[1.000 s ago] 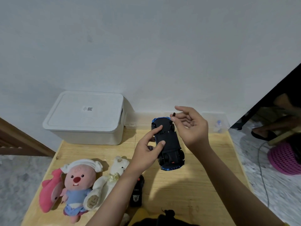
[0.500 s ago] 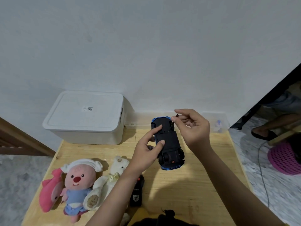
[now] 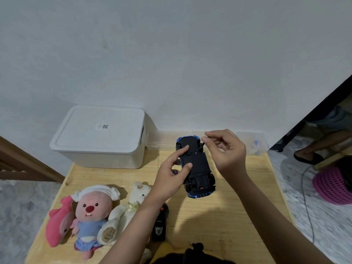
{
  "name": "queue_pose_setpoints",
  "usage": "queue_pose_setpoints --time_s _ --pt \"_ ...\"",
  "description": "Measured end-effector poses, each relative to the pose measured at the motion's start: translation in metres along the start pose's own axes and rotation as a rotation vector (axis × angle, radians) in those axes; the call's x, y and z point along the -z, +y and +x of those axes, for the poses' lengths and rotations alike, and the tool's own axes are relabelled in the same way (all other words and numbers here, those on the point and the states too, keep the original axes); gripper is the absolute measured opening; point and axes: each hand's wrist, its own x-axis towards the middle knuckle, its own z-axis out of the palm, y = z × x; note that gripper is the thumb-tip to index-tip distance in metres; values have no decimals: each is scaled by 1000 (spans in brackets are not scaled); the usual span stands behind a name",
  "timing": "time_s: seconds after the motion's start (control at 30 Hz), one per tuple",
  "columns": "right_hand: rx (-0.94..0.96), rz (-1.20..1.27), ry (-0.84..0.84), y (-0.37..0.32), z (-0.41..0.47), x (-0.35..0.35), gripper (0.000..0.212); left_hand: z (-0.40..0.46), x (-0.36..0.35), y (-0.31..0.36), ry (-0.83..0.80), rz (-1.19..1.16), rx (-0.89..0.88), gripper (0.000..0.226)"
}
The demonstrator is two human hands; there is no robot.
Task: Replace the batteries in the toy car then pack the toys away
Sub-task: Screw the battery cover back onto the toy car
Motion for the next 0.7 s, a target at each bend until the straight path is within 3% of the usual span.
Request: queue_pose_setpoints --time_s 0.2,0.6,0.7 --pt "1 -1 -75 3 -3 0 27 1 0 -3 4 6 10 47" --pt "156 -83 -27 5 -3 -5 21 3 1 -7 -28 -2 26 46" --pt "120 -61 -15 4 -3 -5 26 4 1 -8 -32 4 35 46"
